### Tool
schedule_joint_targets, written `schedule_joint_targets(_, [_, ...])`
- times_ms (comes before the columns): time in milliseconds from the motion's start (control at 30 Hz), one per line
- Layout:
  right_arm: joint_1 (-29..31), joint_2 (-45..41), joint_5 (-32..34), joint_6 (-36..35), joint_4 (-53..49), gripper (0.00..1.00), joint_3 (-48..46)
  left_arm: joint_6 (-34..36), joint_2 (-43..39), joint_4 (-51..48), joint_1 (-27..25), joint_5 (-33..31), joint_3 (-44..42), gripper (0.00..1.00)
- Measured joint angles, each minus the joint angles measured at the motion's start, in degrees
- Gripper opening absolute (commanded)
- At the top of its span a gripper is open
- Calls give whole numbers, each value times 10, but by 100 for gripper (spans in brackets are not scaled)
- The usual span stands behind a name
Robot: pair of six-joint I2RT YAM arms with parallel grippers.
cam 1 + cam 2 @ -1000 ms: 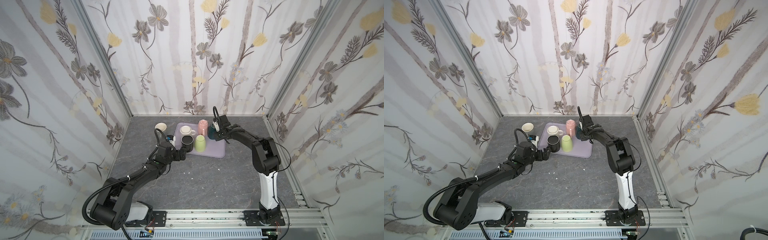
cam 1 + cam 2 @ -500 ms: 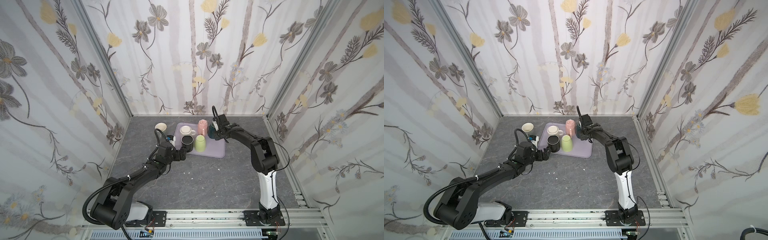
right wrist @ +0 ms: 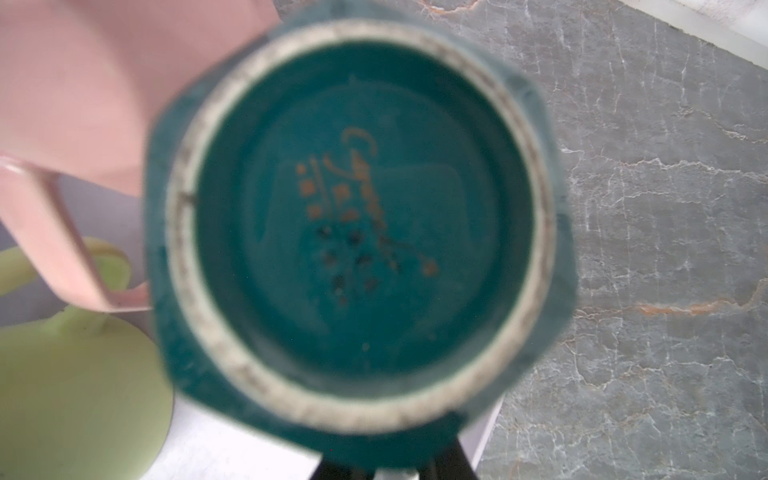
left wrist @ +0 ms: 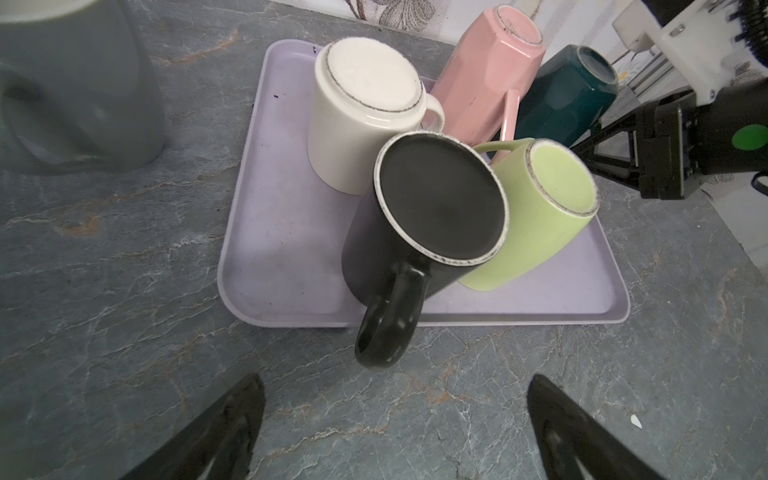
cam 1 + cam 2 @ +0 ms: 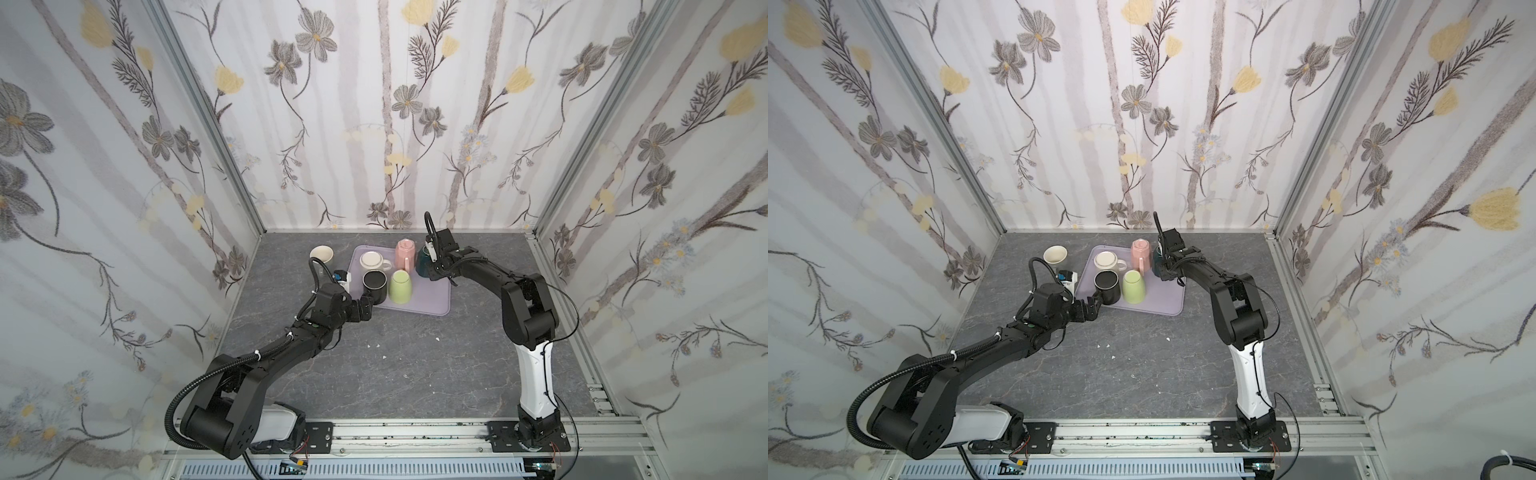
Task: Turn the mug right side up
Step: 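Lower the right gripper onto the upside-down dark green mug and grasp its handle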
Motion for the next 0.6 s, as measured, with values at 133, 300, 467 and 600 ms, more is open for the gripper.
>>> schedule_joint_targets(133, [0, -5, -7, 9, 13, 0, -11, 0, 0, 0, 0, 0, 0, 100])
schedule_joint_targets(300, [1, -14, -14, 26, 20, 0, -26, 0, 0, 0, 0, 0, 0, 100])
schedule_joint_targets(467, [2, -31, -17, 41, 19, 0, -46, 0, -1, 0, 0, 0, 0, 100])
schedule_joint_targets(600, [2, -48, -18, 50, 13, 0, -63, 0, -1, 0, 0, 0, 0, 100])
